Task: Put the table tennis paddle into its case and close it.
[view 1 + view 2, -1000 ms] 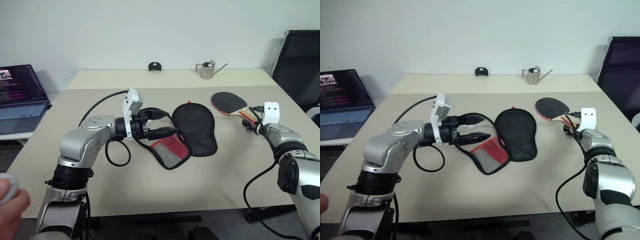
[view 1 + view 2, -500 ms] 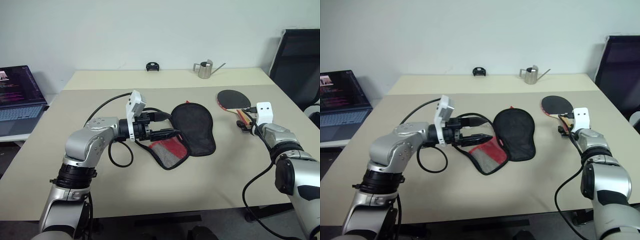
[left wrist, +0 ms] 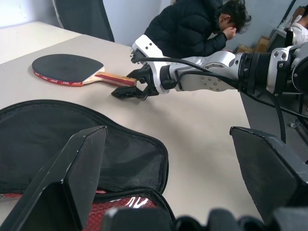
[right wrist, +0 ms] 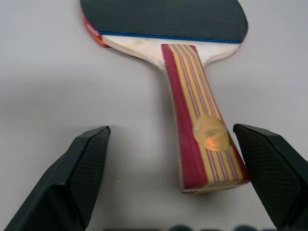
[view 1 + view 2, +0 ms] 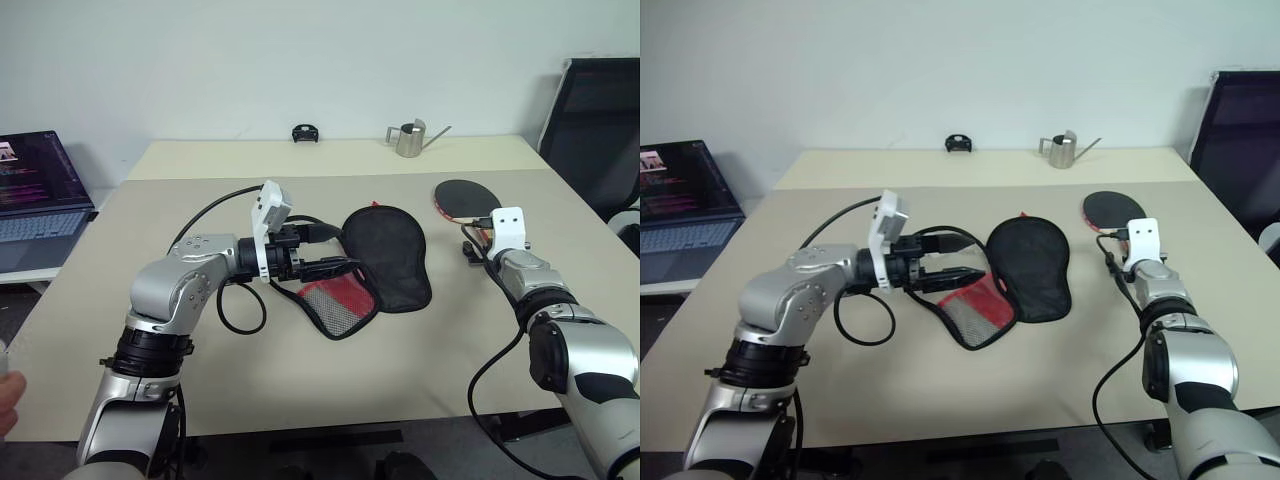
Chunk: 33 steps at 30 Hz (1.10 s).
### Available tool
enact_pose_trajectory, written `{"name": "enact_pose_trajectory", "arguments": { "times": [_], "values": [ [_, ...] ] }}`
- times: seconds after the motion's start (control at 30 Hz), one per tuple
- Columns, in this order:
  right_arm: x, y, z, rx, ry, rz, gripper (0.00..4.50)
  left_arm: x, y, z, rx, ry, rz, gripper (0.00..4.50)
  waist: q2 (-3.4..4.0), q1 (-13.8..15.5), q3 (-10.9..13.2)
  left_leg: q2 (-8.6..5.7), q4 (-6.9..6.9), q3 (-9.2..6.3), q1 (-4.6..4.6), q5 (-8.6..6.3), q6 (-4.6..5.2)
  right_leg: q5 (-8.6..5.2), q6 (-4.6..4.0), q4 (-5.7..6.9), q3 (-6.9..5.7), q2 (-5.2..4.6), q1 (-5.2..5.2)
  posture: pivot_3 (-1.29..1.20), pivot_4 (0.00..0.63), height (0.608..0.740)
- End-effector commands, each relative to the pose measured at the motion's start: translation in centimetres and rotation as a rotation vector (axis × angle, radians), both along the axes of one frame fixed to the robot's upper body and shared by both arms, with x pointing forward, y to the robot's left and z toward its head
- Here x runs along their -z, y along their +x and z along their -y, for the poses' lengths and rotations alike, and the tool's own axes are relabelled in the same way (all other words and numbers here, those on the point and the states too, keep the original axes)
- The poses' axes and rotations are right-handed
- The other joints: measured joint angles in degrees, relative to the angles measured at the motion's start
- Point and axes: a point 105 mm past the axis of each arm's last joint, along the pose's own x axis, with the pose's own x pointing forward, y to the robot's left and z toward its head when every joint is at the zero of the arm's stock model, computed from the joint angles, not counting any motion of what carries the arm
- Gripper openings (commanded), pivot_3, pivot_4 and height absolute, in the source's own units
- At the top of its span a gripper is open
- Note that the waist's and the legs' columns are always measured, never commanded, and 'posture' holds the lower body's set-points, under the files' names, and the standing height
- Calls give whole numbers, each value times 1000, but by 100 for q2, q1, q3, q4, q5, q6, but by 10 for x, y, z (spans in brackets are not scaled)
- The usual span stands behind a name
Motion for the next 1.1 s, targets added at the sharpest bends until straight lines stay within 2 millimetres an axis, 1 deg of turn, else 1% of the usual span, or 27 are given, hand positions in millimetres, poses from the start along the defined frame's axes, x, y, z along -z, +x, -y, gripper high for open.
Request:
{"name": "enact_pose_trajectory", "arguments": {
  "times": [0.03,0.17,0.2,0.43,0.6,0.77,0.9,1.03,1.1],
  "values": [
    [-12,0,13,58,15,50,3153,-10,-2,-5,-10,-11,48,4485,0,0,0,0,0,0,0,0,0,0,0,0,0,0,0,0,150,740],
    [-12,-1,14,64,8,51,1677,-8,0,-12,-34,-2,45,4485,0,-7,0,0,0,0,0,0,0,0,0,0,0,0,0,0,150,740],
    [-11,-1,14,63,7,51,1458,-7,0,-14,-40,0,44,4485,0,-5,0,0,0,0,1,0,0,0,0,1,0,0,0,0,150,740],
    [-13,1,9,41,5,58,1447,-5,4,-30,-96,20,39,4485,0,-5,0,0,0,0,0,0,0,0,0,1,-1,0,0,0,150,740],
    [-18,0,13,13,27,57,1447,1,1,-44,-123,36,18,4485,0,-8,0,0,-1,0,1,0,0,0,0,1,0,0,0,0,150,740],
    [-18,-5,18,-57,14,31,1446,7,-3,-47,-118,44,-2,4485,0,-1,0,0,-2,-2,-1,0,0,0,0,-2,-2,0,0,0,150,740],
    [-17,-20,22,-89,-13,17,1446,9,-4,-43,-99,43,-10,4485,1,9,-1,0,-3,-4,-2,-1,1,0,0,-1,-3,0,0,0,150,740],
    [-14,-51,16,-117,-50,-3,1446,7,-3,-36,-66,32,-6,4485,4,71,-2,0,-3,-11,-10,-1,2,0,0,2,-6,0,-4,0,150,740],
    [-12,-70,10,-117,-28,-21,1446,7,-4,-31,-47,30,-5,4485,6,105,-3,0,-2,-9,-8,-2,3,0,0,2,-3,0,-6,0,150,740]
  ]
}}
